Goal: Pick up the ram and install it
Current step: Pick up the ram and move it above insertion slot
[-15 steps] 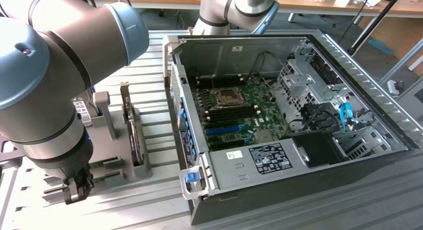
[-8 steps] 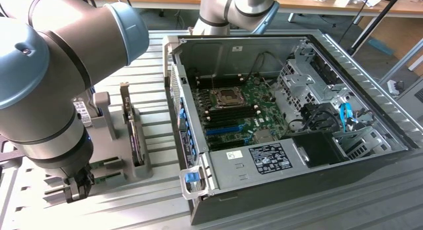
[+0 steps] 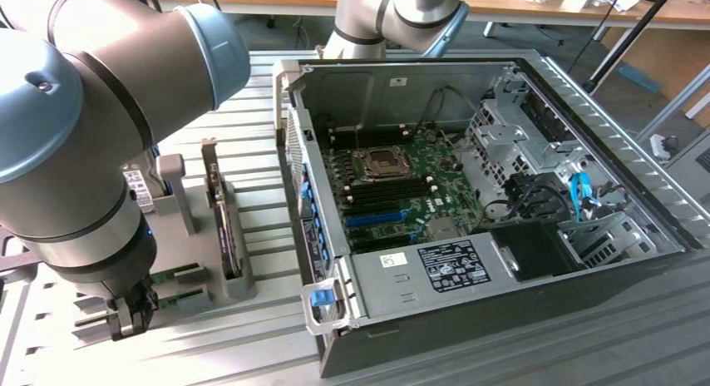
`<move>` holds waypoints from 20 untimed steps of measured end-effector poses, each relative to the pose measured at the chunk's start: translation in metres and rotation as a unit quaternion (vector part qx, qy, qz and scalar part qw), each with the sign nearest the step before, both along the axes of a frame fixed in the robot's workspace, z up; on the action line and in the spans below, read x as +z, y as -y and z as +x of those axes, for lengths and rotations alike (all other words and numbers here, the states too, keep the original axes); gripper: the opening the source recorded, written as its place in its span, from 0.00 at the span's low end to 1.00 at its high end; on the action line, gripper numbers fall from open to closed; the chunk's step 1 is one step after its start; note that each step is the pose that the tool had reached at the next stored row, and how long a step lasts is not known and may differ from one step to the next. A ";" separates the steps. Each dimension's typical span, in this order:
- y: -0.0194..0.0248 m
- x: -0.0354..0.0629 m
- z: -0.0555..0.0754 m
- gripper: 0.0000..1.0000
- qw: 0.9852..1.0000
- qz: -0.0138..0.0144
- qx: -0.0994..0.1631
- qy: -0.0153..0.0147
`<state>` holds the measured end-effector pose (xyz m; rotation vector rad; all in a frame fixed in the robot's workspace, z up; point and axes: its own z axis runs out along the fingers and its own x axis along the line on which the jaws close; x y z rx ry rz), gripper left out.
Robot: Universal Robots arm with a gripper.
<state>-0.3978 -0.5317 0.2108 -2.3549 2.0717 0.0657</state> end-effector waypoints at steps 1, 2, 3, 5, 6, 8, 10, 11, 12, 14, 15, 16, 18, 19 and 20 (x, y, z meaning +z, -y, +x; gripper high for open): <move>0.0000 0.0000 0.000 0.12 1.000 0.000 0.000 0.000; 0.0000 0.0001 0.000 0.12 1.000 0.000 0.000 0.000; 0.0000 0.0005 0.000 0.12 1.000 0.000 0.000 0.000; 0.0000 0.0031 0.000 0.12 1.000 0.000 0.000 0.000; 0.0000 0.0044 0.000 0.12 1.000 0.000 0.000 0.001; 0.0000 0.0083 0.000 0.12 1.000 0.000 0.000 0.001; 0.0000 0.0130 0.000 0.12 1.000 0.000 0.000 0.001; 0.0000 0.0148 0.000 0.12 1.000 0.000 0.000 0.001; 0.0000 0.0164 0.000 0.12 1.000 0.000 0.000 0.001; 0.0000 0.0189 0.000 0.12 1.000 0.000 0.000 0.001; 0.0000 0.0202 0.000 0.12 1.000 0.000 0.000 0.001; 0.0000 0.0216 0.000 0.12 1.000 0.000 0.000 0.001; 0.0000 0.0263 0.000 0.12 1.000 0.000 0.000 0.002; 0.0000 0.0290 0.000 0.12 1.000 0.000 0.000 0.002; 0.0000 0.0318 0.000 0.12 1.000 0.000 0.000 0.002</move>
